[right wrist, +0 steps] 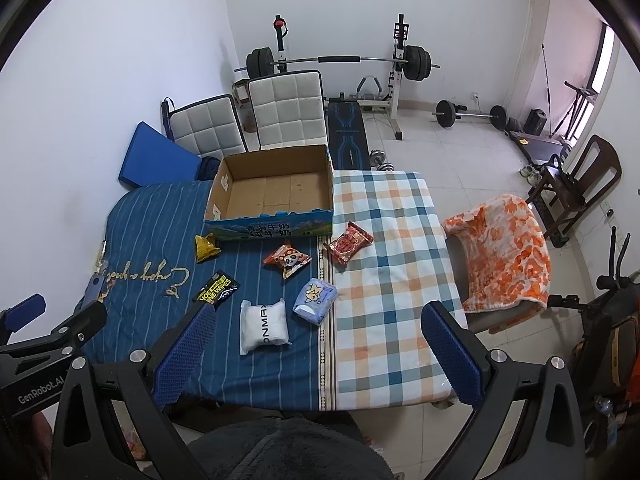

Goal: Organize soft objects

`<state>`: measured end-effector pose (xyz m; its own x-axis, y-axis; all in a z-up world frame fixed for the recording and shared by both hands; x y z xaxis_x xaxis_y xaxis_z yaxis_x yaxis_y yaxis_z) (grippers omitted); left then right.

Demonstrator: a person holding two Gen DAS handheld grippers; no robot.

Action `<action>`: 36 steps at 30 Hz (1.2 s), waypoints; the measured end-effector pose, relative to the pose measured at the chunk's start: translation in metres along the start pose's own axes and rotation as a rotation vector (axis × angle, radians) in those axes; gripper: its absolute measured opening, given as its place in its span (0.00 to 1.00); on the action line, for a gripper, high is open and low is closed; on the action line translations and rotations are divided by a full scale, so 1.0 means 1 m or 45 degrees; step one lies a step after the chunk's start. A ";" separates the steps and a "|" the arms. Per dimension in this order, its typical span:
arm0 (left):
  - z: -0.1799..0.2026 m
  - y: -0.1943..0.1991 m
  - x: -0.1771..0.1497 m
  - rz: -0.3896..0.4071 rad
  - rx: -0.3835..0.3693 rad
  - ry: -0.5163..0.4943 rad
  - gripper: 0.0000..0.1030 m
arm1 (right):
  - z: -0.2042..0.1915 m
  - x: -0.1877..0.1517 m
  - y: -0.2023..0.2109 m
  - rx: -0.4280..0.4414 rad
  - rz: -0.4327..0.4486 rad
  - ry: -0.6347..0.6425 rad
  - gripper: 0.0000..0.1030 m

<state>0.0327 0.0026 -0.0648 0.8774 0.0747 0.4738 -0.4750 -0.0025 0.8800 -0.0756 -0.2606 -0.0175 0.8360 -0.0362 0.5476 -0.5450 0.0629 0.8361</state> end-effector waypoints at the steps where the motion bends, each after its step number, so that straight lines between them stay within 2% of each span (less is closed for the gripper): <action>1: 0.001 -0.003 -0.002 -0.005 0.002 0.002 1.00 | 0.002 -0.001 -0.002 0.002 -0.003 -0.003 1.00; 7: 0.002 -0.036 0.004 -0.017 0.031 0.068 1.00 | 0.021 -0.004 -0.035 -0.023 -0.046 -0.034 1.00; 12: -0.003 -0.095 -0.001 -0.109 0.058 0.137 1.00 | 0.030 -0.010 -0.100 0.007 -0.161 -0.075 1.00; 18: -0.002 -0.199 -0.023 -0.282 0.116 0.110 1.00 | 0.028 -0.026 -0.200 -0.014 -0.332 -0.055 1.00; 22: 0.001 -0.275 -0.055 -0.484 0.094 0.106 1.00 | 0.024 -0.046 -0.266 -0.017 -0.435 -0.061 1.00; 23: 0.005 -0.296 -0.067 -0.561 0.070 0.104 1.00 | 0.025 -0.056 -0.288 -0.007 -0.473 -0.071 1.00; 25: 0.012 -0.323 -0.081 -0.622 0.062 0.102 1.00 | 0.025 -0.071 -0.319 -0.007 -0.545 -0.045 1.00; 30: 0.031 -0.376 -0.108 -0.778 0.032 0.095 1.00 | 0.031 -0.109 -0.380 -0.002 -0.666 -0.003 1.00; 36: 0.058 -0.407 -0.131 -0.878 0.004 0.079 1.00 | 0.049 -0.122 -0.412 0.025 -0.734 -0.069 1.00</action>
<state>0.1156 -0.0644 -0.4833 0.9735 0.1170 -0.1966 0.1903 0.0635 0.9797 0.0440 -0.3307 -0.4269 0.9939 -0.1104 0.0043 -0.0043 -0.0006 1.0000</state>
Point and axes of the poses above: each gripper's, at about its wrist camera, not at the fingertips, and y roughly against the way its jaws point, z to its right, x to its top, the point moved 9 cm from there along -y, roughly the way its jaws point, and after that the axes turned 11 degrees about y, right-handed, at the moved point
